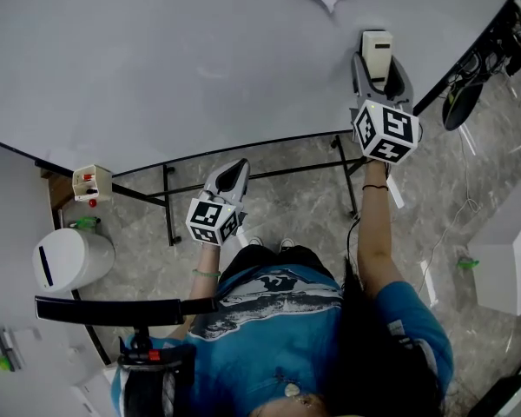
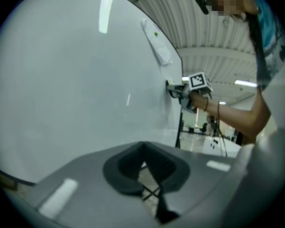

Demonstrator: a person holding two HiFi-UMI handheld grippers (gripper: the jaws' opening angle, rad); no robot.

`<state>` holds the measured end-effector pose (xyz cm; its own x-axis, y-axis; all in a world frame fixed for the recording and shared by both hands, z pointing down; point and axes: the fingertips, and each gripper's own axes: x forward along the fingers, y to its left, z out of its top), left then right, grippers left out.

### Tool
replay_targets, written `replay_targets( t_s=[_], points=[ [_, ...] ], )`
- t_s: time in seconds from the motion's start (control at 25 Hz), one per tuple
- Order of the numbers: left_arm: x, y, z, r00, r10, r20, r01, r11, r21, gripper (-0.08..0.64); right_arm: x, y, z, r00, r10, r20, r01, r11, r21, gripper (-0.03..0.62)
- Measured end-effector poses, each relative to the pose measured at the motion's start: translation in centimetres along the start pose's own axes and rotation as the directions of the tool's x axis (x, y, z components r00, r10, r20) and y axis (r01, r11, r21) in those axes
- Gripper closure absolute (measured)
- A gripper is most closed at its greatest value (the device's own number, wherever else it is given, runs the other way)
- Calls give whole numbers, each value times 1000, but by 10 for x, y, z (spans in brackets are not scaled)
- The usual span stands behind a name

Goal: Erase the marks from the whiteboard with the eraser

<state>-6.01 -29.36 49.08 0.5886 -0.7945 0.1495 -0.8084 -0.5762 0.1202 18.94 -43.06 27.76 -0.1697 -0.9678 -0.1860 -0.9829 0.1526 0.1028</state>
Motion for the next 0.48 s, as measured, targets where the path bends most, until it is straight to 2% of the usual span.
replay_targets(
  t_s=[0.28, 0.48],
  points=[
    [-13, 2, -1, 1000, 9, -1, -9, 1000, -4, 557, 1, 95, 7, 996, 89, 33, -86, 994, -66, 328],
    [-29, 14, 0, 999, 50, 6, -50, 999, -13, 557, 3, 171, 2, 980, 201, 18, -196, 969, -152, 328]
  ],
)
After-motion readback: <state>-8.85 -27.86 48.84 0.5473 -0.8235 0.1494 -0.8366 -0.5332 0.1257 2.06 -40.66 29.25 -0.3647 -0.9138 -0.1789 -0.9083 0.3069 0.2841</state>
